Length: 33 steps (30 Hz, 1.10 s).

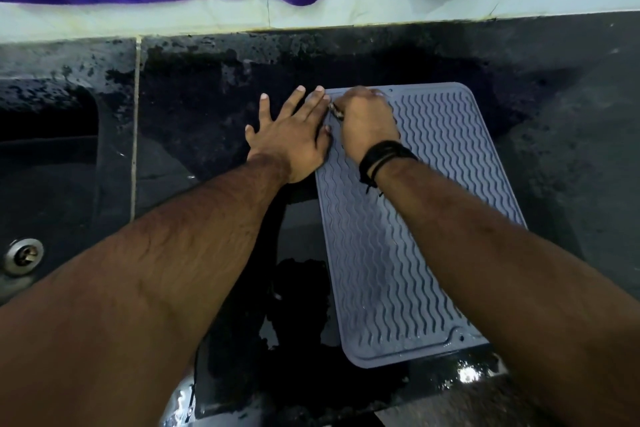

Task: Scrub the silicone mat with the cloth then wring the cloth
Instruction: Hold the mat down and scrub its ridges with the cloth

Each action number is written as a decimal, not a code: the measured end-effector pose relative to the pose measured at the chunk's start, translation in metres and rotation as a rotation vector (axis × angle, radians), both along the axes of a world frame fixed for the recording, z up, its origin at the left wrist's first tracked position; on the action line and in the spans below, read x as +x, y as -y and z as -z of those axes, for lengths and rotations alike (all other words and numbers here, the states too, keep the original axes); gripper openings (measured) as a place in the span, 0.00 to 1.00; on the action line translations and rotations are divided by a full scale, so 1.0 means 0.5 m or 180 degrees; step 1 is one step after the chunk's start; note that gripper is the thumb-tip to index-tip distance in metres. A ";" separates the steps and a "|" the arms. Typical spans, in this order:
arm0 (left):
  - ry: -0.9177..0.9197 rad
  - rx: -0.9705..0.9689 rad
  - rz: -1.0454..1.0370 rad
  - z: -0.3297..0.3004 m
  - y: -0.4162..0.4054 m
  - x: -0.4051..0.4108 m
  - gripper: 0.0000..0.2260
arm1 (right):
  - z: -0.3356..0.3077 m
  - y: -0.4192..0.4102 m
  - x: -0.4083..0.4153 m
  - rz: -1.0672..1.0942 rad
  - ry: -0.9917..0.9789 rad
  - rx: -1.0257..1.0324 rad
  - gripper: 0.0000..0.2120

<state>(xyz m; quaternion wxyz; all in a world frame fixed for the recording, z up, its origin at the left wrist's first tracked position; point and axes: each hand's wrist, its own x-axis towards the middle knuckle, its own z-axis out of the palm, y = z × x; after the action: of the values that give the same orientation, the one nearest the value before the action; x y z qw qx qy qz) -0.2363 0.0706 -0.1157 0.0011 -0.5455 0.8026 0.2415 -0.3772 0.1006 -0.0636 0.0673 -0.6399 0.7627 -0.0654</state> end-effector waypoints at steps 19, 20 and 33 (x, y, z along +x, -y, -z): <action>0.0082 -0.0025 0.0043 -0.001 0.000 -0.002 0.29 | 0.018 -0.142 0.005 -0.0329 0.0013 -0.0084 0.19; 0.0081 -0.0041 0.0049 -0.001 -0.001 -0.002 0.29 | 0.020 -0.143 0.003 -0.0357 -0.0006 -0.0061 0.19; 0.0125 -0.0073 0.0113 0.000 0.001 -0.001 0.29 | 0.016 -0.162 0.012 -0.0175 0.0135 -0.0120 0.18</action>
<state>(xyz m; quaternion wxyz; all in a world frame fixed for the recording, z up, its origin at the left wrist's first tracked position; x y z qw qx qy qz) -0.2370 0.0701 -0.1156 0.0148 -0.5358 0.8146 0.2214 -0.3710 0.1814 -0.0717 0.0732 -0.6603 0.7419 -0.0913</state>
